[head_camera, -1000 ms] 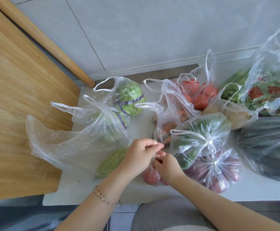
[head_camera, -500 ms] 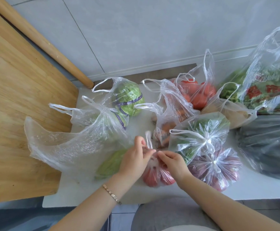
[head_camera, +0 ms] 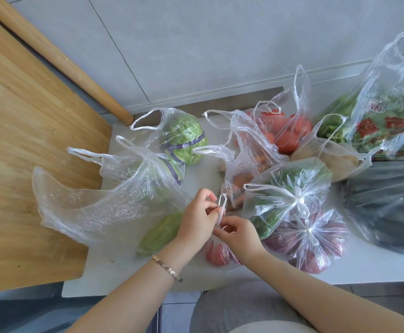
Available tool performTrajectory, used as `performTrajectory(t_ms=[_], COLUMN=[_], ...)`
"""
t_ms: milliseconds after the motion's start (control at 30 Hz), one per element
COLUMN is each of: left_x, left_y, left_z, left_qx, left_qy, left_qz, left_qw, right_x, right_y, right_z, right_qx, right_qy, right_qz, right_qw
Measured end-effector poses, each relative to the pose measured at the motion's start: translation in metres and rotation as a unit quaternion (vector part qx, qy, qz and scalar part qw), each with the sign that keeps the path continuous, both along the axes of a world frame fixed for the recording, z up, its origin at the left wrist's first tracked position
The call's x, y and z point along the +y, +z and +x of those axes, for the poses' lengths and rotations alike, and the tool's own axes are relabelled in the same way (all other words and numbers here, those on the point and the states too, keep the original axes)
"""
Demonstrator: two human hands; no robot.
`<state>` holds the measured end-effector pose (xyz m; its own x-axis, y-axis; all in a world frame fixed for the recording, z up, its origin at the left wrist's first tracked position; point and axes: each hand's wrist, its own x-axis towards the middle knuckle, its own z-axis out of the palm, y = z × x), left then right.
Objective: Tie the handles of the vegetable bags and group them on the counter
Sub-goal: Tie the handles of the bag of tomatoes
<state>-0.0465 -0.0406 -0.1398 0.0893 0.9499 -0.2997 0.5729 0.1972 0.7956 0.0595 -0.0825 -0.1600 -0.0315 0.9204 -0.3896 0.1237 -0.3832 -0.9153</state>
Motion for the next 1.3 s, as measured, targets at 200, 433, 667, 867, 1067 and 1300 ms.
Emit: performTrajectory(t_ms=[200,433,667,867,1067,1300], left_x=[0.001,-0.002,-0.002,-0.001,-0.005,-0.01], left_y=[0.002,-0.006,-0.008,-0.008,-0.012,-0.014], left_z=[-0.001,-0.019,-0.03,-0.025,-0.018,-0.026], left_qx=[0.042,0.073,0.088,0.079,0.048,-0.039], left_qy=[-0.057,-0.112,-0.209,-0.194,-0.093,-0.006], left_qz=[0.026,-0.04,-0.065,-0.075,-0.155,-0.261], left_qw=[0.997,0.99,0.972,0.975,0.982,0.965], right_x=[-0.001,-0.002,-0.001,-0.001,-0.001,-0.004], right_y=[-0.005,-0.004,-0.006,-0.009,-0.009,-0.005], right_z=[0.0,0.009,0.008,0.005,0.007,0.004], right_qx=[0.028,0.089,0.097,0.036,-0.056,-0.137], right_qy=[-0.058,-0.125,-0.134,-0.182,-0.038,-0.001], right_qz=[-0.018,-0.064,-0.084,-0.093,-0.085,-0.004], right_qw=[0.998,0.986,0.983,0.978,0.994,0.991])
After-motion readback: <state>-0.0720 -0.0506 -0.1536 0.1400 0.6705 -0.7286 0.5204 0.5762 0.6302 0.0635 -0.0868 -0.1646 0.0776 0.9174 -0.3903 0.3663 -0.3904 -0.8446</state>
